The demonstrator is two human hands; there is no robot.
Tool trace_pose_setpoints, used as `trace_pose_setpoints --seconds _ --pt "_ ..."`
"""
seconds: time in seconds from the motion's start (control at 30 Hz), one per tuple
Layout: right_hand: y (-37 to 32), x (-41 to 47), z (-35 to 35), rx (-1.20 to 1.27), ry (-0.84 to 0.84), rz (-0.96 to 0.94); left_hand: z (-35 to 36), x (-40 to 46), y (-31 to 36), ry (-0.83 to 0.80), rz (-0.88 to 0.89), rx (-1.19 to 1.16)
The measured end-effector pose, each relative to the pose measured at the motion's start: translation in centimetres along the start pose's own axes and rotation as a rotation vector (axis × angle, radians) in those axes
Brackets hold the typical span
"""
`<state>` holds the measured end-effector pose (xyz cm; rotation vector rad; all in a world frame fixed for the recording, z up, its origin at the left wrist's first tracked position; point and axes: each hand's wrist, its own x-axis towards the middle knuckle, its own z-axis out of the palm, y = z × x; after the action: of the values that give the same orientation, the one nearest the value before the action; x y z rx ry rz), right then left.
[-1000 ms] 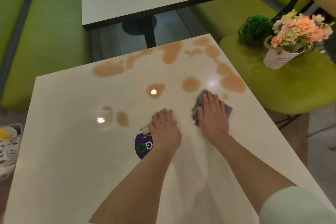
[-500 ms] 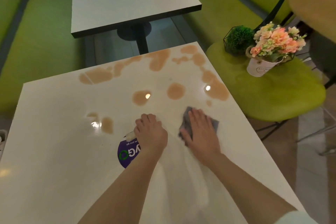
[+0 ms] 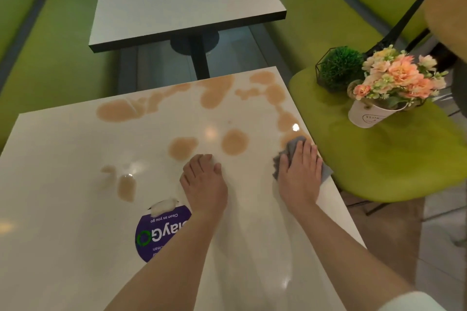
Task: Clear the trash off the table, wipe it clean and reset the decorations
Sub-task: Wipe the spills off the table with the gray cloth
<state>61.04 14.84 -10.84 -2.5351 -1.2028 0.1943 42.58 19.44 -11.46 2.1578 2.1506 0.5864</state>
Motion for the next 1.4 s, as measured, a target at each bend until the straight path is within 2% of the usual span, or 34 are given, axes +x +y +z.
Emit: trace_pose_setpoints --seconds 0.1,0.17,0.27,0.4,0.53,0.63,0.73,0.83,1.0,1.17,1.27,1.33,1.4 --pt "-0.2 -2.5 -0.1 -0.012 -0.140 -0.332 0.5 -0.2 0.1 -0.013 -0.034 -0.002" --pt "1.9 -3.6 -0.6 -0.027 -0.188 -0.452 0.6 -0.3 0.2 -0.018 -0.044 -0.002" --pt "4.8 -1.5 -1.3 -0.105 -0.129 -0.355 0.6 -0.3 0.3 -0.010 -0.038 0.017" --pt "1.8 3.0 -0.3 -0.133 -0.104 -0.263 0.7 -0.3 0.3 -0.009 -0.062 0.018" --pt "-1.9 0.5 0.6 -0.080 -0.208 -0.441 0.9 -0.2 0.3 0.016 -0.052 0.043" --pt "-0.1 -1.4 0.1 -0.082 -0.234 -0.570 0.8 -0.2 0.4 0.010 -0.067 0.035" --pt "0.9 1.1 0.0 -0.117 -0.175 -0.449 0.7 -0.3 0.4 0.030 -0.054 0.020" --pt "-1.1 2.6 0.8 -0.114 -0.151 -0.339 0.8 -0.3 0.4 0.034 -0.058 0.023" --pt "0.2 0.1 -0.3 -0.062 -0.220 -0.477 0.9 -0.3 0.4 0.054 -0.045 0.027" --pt "3.2 2.7 -0.9 -0.057 0.006 -0.217 0.9 -0.2 0.5 0.069 -0.041 0.018" --pt "1.2 7.6 0.0 -0.054 -0.059 -0.154 0.9 -0.3 0.4 0.056 -0.043 0.026" --pt "-0.6 9.6 0.6 -0.072 -0.068 -0.184 0.9 -0.4 0.4 0.040 -0.042 0.036" --pt "-2.2 8.9 1.1 -0.065 -0.082 -0.322 0.9 -0.3 0.4 0.036 -0.046 0.039"
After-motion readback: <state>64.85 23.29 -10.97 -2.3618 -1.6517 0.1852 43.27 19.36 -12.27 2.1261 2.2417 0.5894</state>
